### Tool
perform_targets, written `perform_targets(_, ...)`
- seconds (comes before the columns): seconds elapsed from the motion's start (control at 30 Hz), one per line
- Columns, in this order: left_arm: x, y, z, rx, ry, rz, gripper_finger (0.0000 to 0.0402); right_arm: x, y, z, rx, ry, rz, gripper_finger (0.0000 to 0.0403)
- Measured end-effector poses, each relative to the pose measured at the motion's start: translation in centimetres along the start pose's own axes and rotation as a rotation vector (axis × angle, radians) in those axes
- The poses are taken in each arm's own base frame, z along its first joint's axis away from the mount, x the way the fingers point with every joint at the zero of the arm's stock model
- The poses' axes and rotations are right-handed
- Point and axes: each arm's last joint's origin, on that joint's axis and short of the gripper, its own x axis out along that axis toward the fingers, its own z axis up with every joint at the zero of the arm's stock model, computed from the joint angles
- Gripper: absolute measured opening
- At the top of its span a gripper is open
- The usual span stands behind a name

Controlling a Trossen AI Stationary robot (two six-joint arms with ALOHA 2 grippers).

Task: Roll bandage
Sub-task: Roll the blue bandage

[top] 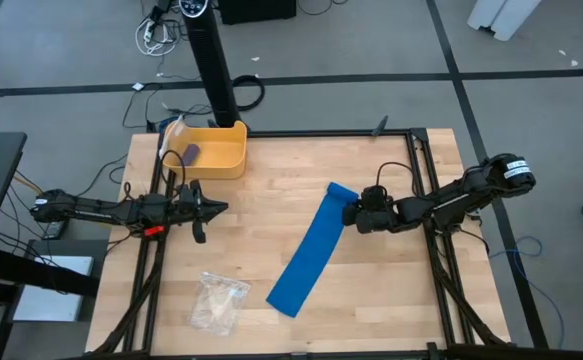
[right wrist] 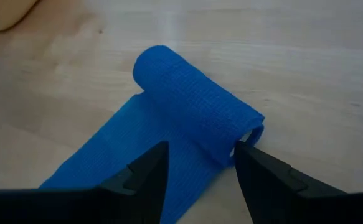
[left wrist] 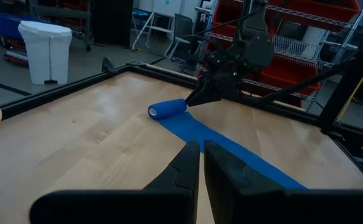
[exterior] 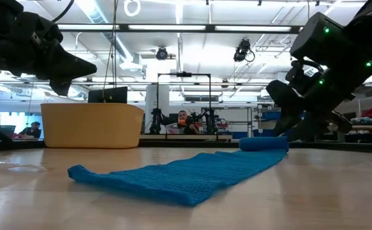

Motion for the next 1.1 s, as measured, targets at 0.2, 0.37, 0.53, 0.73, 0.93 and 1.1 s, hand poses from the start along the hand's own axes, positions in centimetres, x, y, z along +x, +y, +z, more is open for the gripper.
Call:
perform_targets(0.2, 0.0, 0.0, 0.0, -0.001, 0.000, 0.000, 0.0031, -0.6, 0.2, -0.7, -0.021, 0.016, 0.028, 0.0185)
perform_targets(0.37, 0.0, 0.0, 0.0, -0.001, 0.000, 0.000, 0.0031, -0.7, -0.1, -0.8, -0.031, -0.005, -0.003, 0.0186)
perform_targets(0.53, 0.0, 0.0, 0.0, -0.001, 0.000, 0.000, 0.0031, -0.3, -0.8, -0.9, -0.016, -0.018, -0.001, 0.0186)
perform_targets(0.73, 0.0, 0.0, 0.0, -0.002, 0.000, 0.000, 0.0031, 0.3, -1.5, -1.0, 0.022, -0.047, 0.060, 0.0186)
perform_targets(0.93, 0.0, 0.0, 0.0, -0.002, -0.002, 0.008, 0.0031, 0.8, -1.7, -0.6, 0.032, -0.072, 0.073, 0.0184)
perform_targets(1.1, 0.0, 0.0, 0.0, -0.002, -0.003, 0.008, 0.0031, 1.1, -1.9, -0.3, 0.019, -0.063, 0.061, 0.0184)
